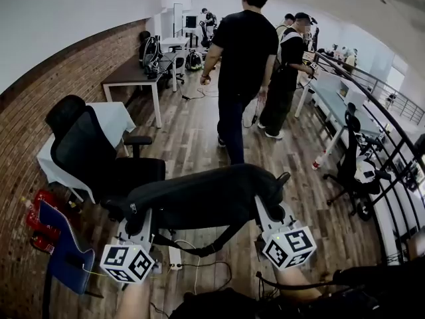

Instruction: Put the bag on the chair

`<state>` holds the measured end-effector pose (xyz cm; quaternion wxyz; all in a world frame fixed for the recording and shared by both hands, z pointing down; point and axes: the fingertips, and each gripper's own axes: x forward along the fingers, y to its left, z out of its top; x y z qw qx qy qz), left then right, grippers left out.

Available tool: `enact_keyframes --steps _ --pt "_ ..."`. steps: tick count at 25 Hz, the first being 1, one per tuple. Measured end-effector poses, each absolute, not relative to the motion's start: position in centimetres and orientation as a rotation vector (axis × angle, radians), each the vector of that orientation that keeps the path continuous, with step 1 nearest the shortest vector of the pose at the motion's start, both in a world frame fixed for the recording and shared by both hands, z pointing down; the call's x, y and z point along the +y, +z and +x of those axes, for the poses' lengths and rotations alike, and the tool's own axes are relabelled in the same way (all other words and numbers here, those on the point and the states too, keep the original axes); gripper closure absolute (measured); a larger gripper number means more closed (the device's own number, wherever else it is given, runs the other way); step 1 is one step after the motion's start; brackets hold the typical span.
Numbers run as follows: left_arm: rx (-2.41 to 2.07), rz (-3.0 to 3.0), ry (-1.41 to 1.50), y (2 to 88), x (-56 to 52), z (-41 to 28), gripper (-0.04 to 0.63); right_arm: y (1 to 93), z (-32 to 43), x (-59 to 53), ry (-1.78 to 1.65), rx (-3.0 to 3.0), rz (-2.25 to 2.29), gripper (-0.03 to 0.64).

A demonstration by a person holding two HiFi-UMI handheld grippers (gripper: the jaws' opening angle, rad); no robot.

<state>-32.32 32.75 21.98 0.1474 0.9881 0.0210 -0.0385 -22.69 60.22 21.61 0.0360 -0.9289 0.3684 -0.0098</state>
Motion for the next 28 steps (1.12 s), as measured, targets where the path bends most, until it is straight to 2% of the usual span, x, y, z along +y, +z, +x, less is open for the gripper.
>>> enact_keyframes --steps 19,28 --pt "0.163 2.833 -0.096 22.6 28.9 -33.5 0.529 22.1 -25.1 56.8 -0.047 1.053 -2.849 0.568" --pt "0.101 2.855 -0.115 22.8 27.5 -30.9 0.529 22.6 -21.0 54.8 -0.040 1.136 -2.815 0.568"
